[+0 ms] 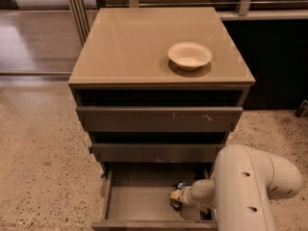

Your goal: Pick pepsi can from bottom drawer and place on counter

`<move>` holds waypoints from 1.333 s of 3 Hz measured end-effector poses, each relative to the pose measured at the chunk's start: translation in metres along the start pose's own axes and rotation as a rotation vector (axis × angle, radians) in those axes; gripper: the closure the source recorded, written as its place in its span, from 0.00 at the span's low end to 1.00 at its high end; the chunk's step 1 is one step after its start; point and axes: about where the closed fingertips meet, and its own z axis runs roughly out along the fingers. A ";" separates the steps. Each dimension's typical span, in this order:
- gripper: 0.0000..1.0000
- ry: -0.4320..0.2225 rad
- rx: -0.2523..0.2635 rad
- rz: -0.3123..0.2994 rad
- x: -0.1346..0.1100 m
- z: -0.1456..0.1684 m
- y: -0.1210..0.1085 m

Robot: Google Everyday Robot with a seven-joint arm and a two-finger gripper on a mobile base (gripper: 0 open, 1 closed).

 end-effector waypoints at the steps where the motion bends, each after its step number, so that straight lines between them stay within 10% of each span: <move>1: 1.00 0.045 -0.068 -0.041 0.002 -0.034 -0.004; 4: 1.00 0.126 -0.308 -0.165 0.010 -0.136 -0.026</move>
Offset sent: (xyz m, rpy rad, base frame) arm -0.0777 -0.0796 0.1173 0.3279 0.0269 0.2794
